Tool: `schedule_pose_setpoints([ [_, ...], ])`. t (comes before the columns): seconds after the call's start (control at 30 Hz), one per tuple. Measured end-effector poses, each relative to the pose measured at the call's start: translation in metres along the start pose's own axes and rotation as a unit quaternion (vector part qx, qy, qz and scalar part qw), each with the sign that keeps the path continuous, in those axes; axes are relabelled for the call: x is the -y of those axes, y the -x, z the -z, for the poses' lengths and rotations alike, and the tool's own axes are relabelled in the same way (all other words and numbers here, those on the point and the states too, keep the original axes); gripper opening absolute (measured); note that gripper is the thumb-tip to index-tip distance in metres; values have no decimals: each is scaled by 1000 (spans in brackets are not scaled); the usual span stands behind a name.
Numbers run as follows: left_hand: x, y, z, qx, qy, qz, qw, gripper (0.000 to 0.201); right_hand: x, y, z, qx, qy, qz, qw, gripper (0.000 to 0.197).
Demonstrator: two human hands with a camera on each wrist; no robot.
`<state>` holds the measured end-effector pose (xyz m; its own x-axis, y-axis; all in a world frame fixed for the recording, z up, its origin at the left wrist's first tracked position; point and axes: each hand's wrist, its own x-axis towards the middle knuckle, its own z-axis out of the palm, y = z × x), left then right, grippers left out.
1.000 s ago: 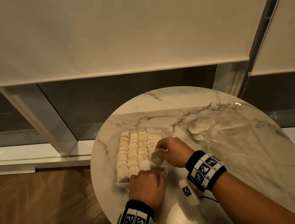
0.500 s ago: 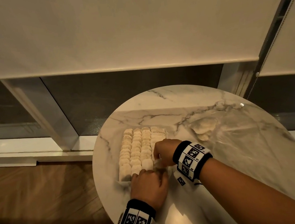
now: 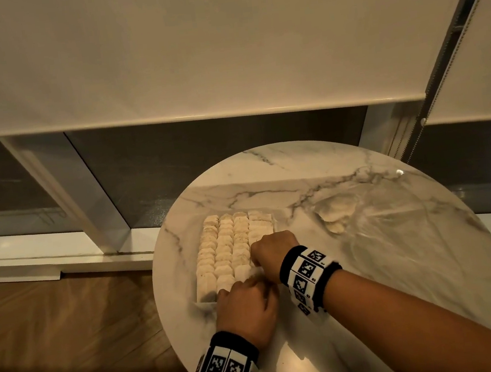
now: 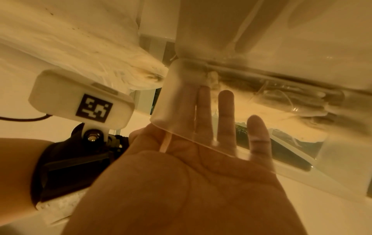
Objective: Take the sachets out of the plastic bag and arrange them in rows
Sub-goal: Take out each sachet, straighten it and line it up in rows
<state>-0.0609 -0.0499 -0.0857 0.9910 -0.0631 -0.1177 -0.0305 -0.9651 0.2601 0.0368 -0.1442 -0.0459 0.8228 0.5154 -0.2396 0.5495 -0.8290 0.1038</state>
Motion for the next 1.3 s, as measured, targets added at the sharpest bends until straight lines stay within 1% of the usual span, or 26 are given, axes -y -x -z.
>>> schedule_pose_setpoints([
  [0.13,0,0,-1,12,-14,3,1000,50,-6,0,1,-19,-12,-13,1000,25],
  [0.27,0,2,1,25,-16,1,1000,53,-19,-1,1,-62,-81,-31,994,33],
  [0.33,-1,2,2,19,-13,-2,1000,50,-29,-2,3,-84,-137,-48,986,36],
  [0.43,-2,2,3,12,-25,-6,1000,48,-44,-2,6,-100,-227,-73,966,31],
  [0.67,-5,1,2,20,-51,-1,998,52,-56,16,7,-101,-315,-57,942,23],
  [0.73,-6,0,2,23,-54,2,998,52,-54,22,5,-103,-333,-50,936,22],
  [0.9,-4,-5,1,29,-51,3,998,52,-43,32,-14,-107,-343,-40,932,30],
  [1.0,-4,-5,1,28,-48,-3,998,51,-36,41,-29,-138,-365,-42,920,32],
  [1.13,-5,-4,2,19,-38,-9,999,47,-35,59,-45,-204,-410,-49,887,33],
  [1.2,-5,-5,3,10,-30,-11,999,43,-39,67,-50,-213,-422,-56,880,33],
  [1.3,-8,-7,4,24,-29,-15,999,41,-48,80,-57,-208,-424,-70,878,32],
])
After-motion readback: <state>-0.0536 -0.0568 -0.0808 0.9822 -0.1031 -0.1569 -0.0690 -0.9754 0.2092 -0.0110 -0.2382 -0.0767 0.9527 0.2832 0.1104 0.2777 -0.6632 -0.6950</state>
